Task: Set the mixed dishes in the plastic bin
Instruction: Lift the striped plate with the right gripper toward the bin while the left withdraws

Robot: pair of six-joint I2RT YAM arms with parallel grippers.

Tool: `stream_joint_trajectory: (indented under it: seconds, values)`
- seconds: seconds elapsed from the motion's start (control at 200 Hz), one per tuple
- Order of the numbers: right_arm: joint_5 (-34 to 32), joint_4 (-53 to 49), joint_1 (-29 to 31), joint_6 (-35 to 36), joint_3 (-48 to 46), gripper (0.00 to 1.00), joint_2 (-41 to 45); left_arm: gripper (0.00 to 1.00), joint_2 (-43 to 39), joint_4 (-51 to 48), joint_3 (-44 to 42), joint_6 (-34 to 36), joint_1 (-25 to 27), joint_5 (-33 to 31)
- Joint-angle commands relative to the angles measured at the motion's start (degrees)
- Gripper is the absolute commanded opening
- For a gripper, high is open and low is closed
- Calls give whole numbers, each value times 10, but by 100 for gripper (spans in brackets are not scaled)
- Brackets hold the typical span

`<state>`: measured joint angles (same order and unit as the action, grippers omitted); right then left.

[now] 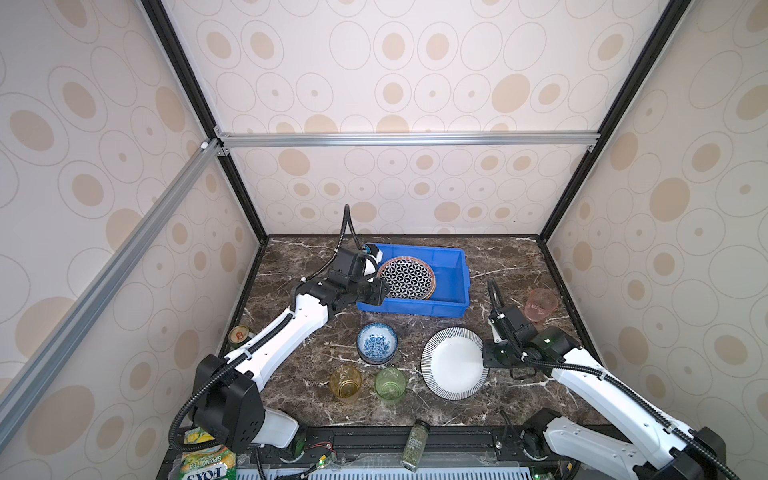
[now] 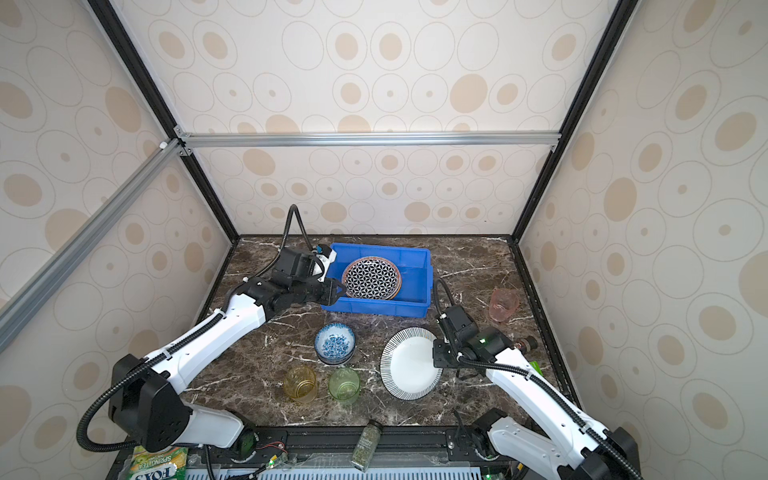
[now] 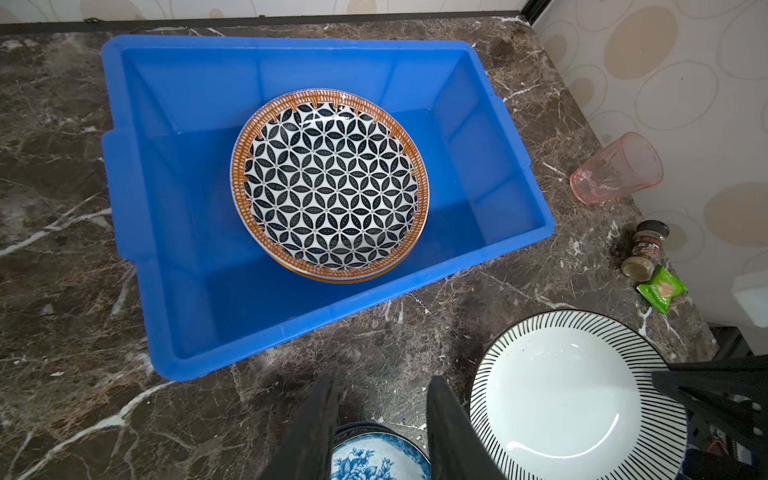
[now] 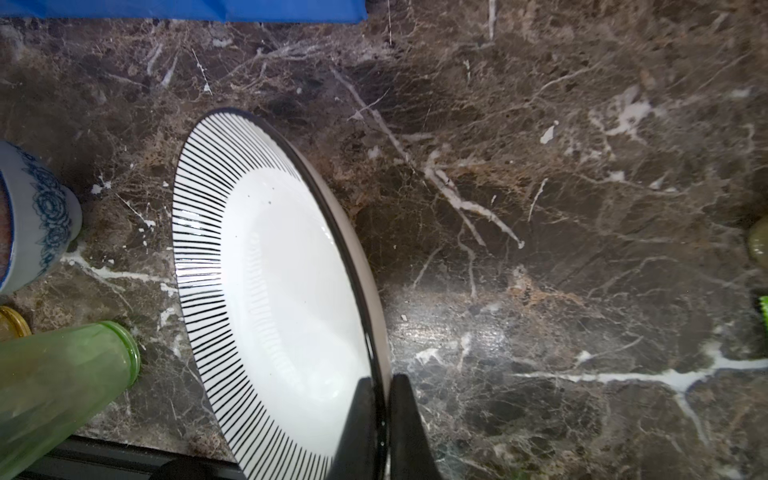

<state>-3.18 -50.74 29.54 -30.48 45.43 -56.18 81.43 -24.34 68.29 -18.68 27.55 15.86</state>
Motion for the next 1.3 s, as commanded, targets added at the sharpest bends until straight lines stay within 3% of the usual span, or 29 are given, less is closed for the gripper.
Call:
stream_joint_trajectory:
  seconds: [0.0,0.425,0.66,1.296]
  values:
    - [-13,8,-1,6,42,0,22,37,-21,20,-5,-10,-17,17]
    - [-34,30,-1,22,100,0,35,37,-29,41,-19,-19,-44,38]
    - [-14,109,-2,18,117,0,30,37,-28,67,-27,-30,-51,62]
    - [8,297,-8,-19,184,0,-100,37,-16,136,-4,-37,-91,128]
